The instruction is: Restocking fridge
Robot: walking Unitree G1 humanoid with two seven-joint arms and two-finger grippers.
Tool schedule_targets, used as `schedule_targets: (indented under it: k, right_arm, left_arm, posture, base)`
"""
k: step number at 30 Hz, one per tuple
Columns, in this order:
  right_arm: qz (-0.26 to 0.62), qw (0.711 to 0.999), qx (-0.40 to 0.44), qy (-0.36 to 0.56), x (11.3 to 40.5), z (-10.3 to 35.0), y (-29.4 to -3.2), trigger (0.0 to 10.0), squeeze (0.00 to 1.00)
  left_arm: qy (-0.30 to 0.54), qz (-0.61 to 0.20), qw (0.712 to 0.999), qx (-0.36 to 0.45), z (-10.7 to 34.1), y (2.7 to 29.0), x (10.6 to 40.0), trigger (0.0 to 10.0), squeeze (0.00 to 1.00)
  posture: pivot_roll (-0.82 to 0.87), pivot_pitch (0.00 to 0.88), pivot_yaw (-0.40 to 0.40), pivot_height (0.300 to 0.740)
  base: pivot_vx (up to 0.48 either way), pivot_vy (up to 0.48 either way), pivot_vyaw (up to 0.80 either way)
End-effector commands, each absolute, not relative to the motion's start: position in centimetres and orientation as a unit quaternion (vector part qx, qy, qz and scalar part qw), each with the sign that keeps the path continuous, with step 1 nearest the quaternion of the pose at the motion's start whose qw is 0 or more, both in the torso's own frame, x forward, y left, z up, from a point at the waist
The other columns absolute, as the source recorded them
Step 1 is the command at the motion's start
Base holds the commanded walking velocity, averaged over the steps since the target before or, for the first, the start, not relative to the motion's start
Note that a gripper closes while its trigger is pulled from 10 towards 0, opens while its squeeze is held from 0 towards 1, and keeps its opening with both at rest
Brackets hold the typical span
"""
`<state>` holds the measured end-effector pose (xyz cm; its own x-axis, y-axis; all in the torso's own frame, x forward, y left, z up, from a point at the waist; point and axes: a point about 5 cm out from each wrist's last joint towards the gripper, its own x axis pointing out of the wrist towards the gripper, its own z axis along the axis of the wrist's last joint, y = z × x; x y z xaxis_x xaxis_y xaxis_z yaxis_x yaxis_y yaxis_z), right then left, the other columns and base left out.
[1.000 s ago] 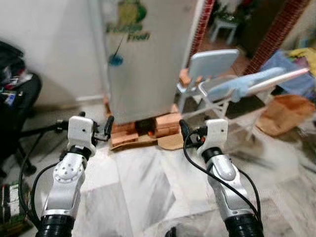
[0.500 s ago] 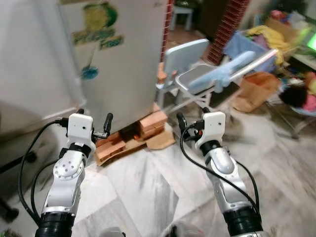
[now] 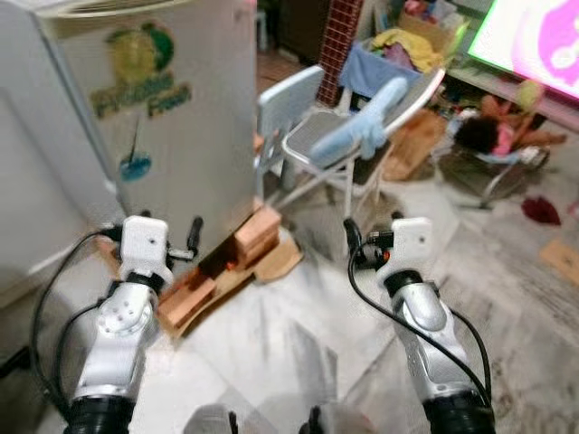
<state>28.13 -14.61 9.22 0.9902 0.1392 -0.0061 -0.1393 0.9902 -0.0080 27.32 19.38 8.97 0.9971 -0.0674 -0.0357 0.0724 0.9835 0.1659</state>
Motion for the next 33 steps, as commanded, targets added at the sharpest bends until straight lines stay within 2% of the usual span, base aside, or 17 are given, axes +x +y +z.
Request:
schedule_targets:
  k: [1,13,21,25,33]
  right_arm:
    - [0.052,0.999,-0.01,0.003,28.24,9.42,-15.65,10.0,0.0]
    - [0.042,0.999,-0.016,0.003,28.24,9.39,-15.75,10.0,0.0]
    - [0.044,0.999,-0.029,0.003,28.55,9.43,-15.67,10.0,0.0]
    - [0.043,0.999,-0.025,0.003,28.6,9.44,-15.68,10.0,0.0]
    - [0.041,0.999,-0.024,0.001,28.66,9.42,-15.73,10.0,0.0]
  left_arm:
    - [0.018,-0.044,0.995,0.083,8.8,18.61,27.22,10.0,0.0]
    - [0.005,-0.074,0.99,0.116,8.89,18.24,26.82,10.0,0.0]
    - [0.001,-0.089,0.99,0.107,9.03,17.87,26.77,10.0,0.0]
    - [0.001,-0.069,0.991,0.11,9.05,18.1,26.76,10.0,0.0]
    - [-0.007,-0.067,0.992,0.11,9.16,18.15,26.67,10.0,0.0]
  posture:
    - [0.03,0.057,-0.058,0.74]
    - [0.04,0.059,-0.059,0.74]
    - [0.04,0.058,-0.058,0.74]
    - [0.05,0.066,-0.061,0.74]
    - [0.05,0.067,-0.062,0.74]
  base:
    - [0.0,0.48,0.0]
    - [0.0,0.47,0.0]
    - [0.297,0.377,-0.73]
    - [0.279,0.392,-0.8]
    - [0.0,0.411,-0.58]
